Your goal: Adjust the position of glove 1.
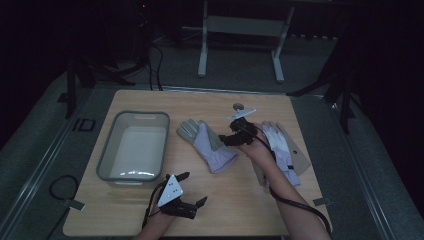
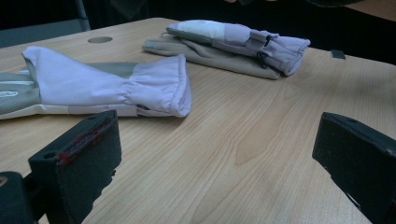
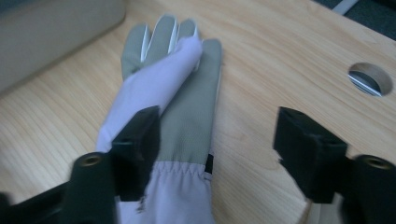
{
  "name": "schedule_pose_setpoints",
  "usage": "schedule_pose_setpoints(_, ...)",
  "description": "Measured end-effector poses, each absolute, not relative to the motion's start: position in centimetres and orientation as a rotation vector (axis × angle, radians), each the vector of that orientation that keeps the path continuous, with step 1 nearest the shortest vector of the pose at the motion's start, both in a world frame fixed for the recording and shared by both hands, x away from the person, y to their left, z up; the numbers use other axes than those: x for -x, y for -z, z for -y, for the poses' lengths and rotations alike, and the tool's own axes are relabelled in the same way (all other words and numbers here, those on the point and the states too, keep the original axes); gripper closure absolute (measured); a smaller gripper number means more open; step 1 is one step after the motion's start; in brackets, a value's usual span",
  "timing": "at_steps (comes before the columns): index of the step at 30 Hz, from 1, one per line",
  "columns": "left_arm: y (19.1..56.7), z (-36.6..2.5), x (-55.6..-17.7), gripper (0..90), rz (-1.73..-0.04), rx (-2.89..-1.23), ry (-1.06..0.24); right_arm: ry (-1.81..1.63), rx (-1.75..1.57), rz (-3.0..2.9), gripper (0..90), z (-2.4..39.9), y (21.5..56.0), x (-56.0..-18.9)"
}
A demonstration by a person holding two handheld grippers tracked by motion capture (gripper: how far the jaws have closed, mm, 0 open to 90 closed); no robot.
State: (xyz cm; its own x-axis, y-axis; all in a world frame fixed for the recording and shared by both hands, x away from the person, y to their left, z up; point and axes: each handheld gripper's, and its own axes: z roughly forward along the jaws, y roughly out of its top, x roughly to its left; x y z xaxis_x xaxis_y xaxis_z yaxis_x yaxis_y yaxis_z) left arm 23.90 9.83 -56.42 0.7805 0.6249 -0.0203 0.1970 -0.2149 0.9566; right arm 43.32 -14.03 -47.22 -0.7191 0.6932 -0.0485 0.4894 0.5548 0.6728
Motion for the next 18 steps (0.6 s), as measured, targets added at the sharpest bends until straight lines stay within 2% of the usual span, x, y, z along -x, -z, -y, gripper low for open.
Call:
schedule_pose_setpoints(1,56.4,-9.9,-23.9,1.3,-0.640,-1.779,-0.443,-0.903,-0.961,-2.507,40.9,13.7,47.4,-43.5)
schedule_pose_setpoints(7,56.4,-9.8,-23.9,1.3,-0.638,-1.779,-0.438,-0.794,-0.936,-2.616,47.8,11.8,49.0,-44.5)
schedule_pose_setpoints(18,56.4,-9.8,-23.9,1.3,-0.637,-1.783,-0.431,-0.718,-1.025,-2.681,48.3,9.8,51.8,-45.7)
